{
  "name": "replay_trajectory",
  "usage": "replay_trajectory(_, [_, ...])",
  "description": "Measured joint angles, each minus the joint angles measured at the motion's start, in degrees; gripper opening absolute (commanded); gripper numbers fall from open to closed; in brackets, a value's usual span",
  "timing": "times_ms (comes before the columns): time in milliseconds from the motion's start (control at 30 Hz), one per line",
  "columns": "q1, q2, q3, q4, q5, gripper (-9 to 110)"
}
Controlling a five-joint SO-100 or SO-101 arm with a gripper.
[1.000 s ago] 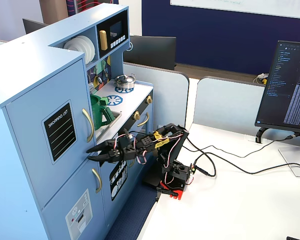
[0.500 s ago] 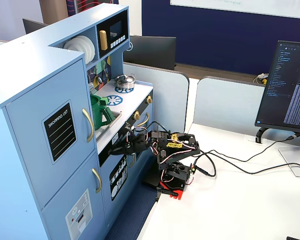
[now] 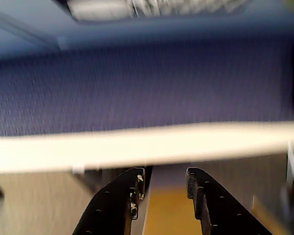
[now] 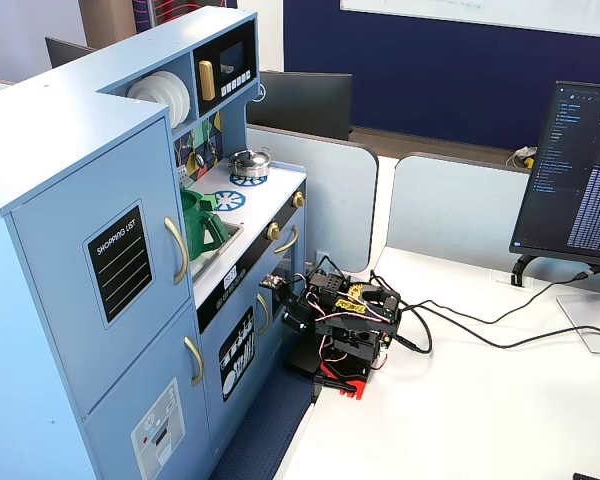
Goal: Close the left cabinet door
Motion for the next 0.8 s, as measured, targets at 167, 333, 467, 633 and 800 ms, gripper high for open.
replay_trajectory(167, [0.44,2.99,0.62,6.86,2.29,0])
replay_trajectory(333, [1.14,5.27,0.70,8.00,2.72,0])
replay_trajectory(467, [2.11,5.62,0.70,8.09,4.66,1])
replay_trajectory(633, [2.37,5.62,0.70,8.09,4.83,2])
replay_trajectory(800, [2.29,5.62,0.70,8.09,4.83,2])
